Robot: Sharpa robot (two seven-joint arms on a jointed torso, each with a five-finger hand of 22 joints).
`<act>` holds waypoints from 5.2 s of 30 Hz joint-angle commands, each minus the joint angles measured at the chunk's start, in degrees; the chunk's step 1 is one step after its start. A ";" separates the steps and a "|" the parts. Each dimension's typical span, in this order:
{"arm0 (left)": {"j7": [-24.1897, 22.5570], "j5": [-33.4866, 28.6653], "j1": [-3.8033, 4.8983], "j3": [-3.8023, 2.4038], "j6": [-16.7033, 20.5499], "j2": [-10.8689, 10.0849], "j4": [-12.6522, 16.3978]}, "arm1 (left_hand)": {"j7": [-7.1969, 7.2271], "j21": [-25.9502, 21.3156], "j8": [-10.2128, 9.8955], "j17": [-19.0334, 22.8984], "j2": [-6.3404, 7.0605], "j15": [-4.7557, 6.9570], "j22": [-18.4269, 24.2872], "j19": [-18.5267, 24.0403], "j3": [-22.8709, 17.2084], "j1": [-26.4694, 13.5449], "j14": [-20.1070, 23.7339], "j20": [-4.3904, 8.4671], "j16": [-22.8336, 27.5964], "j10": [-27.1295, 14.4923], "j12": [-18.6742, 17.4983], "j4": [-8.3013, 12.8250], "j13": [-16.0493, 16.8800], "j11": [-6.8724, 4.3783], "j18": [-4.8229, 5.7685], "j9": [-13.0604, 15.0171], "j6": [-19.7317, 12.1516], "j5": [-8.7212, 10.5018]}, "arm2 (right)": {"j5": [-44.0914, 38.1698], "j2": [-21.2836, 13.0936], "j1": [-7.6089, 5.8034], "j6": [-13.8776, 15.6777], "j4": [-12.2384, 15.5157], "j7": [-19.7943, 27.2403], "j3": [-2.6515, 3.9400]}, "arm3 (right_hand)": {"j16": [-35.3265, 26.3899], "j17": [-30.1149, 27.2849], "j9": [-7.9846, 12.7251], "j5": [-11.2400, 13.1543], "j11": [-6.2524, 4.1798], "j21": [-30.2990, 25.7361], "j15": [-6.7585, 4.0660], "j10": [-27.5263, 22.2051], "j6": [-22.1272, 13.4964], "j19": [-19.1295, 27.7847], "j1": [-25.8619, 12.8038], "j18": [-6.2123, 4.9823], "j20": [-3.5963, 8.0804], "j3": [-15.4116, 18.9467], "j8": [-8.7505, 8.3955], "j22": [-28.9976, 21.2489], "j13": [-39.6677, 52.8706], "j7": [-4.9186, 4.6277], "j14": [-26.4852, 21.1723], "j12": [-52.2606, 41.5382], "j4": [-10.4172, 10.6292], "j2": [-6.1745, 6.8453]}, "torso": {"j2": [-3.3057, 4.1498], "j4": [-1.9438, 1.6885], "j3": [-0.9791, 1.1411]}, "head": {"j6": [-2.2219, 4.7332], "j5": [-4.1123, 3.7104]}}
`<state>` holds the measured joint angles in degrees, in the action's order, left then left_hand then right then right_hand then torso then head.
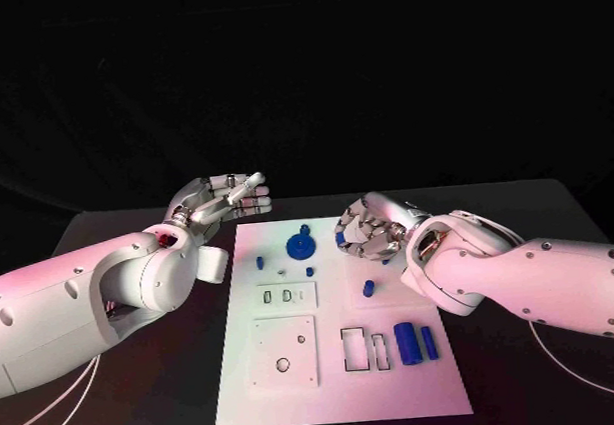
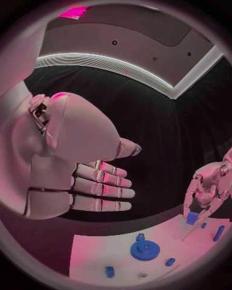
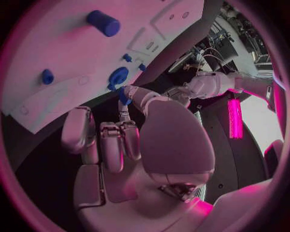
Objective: Assemble the parts on the task board
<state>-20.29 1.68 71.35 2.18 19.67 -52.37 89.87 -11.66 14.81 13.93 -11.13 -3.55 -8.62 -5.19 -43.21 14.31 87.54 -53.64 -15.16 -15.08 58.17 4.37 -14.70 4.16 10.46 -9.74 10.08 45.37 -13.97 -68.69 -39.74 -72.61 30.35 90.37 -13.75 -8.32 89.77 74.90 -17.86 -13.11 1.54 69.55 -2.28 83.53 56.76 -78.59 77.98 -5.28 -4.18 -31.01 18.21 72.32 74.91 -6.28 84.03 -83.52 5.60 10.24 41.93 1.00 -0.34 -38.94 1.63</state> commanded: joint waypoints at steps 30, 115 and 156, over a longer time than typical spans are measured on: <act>-0.19 -0.05 0.00 0.03 -1.43 0.92 -0.76 | -1.63 -0.31 -0.08 -0.06 -0.60 -0.25 0.06 -0.18 0.25 0.22 0.18 -0.11 0.24 0.00 -0.18 -0.05 0.07 0.48 -0.70 0.06 -0.31 -0.27 | -14.02 10.92 5.78 -3.27 -2.35 -8.71 -0.81 | 0.23 15.10 -1.97 -0.38 -0.42 -0.03 -0.32 0.01 1.03 -0.07 -1.96 -0.06 0.57 -0.34 1.08 -0.07 5.88 0.71 5.97 0.07 -0.08 0.80 | -0.10 -0.15 -0.07 | -2.10 2.21; 15.63 18.65 0.01 0.03 -11.00 1.04 -2.71 | 2.88 6.20 3.20 -7.23 -3.66 5.51 -1.77 -13.40 6.25 0.72 -14.73 5.19 -7.98 13.20 3.09 -1.91 1.85 -4.91 -0.84 1.92 7.97 -2.96 | 7.69 -5.09 0.90 7.71 9.36 8.28 -0.22 | -1.06 11.56 -0.01 0.15 1.81 -8.98 1.59 -6.58 -6.80 2.78 2.53 -1.50 -1.21 19.15 -2.56 -4.43 -2.62 -1.78 5.09 5.74 7.66 -1.15 | -1.13 0.29 0.14 | -2.19 3.20; 58.41 49.74 4.38 1.53 -32.69 12.78 -8.00 | 7.36 65.38 20.78 -75.42 -11.88 12.26 -66.67 -39.13 12.15 -2.96 -35.36 12.56 -72.57 4.49 50.30 -2.05 41.04 -10.48 6.03 36.72 -1.95 -1.74 | 12.83 -14.03 -2.97 6.15 6.65 6.66 -0.34 | -1.41 10.75 -0.39 -0.84 1.75 -9.85 1.51 -6.71 -6.95 3.05 2.44 -1.61 -1.11 18.85 -2.27 -4.85 -2.86 -1.71 4.88 5.85 8.35 0.24 | -2.21 0.43 1.13 | -4.21 4.05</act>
<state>36.10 50.67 75.59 3.71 -10.00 -39.95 81.89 -4.38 80.15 34.66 -74.95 -15.43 4.07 -71.91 -82.27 25.05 84.97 -83.94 -2.58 -87.58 62.44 54.39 -16.44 44.95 -0.04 -3.92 46.82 43.42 -15.82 -55.40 -53.86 -75.59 37.57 97.11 -6.33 -8.64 88.48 74.91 -18.21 -13.68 3.47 60.01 -0.62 76.86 49.96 -75.80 80.46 -6.18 -5.33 -12.12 15.73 67.56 72.13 -7.98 84.03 -77.66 13.75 10.04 39.68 1.36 0.75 -43.03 5.56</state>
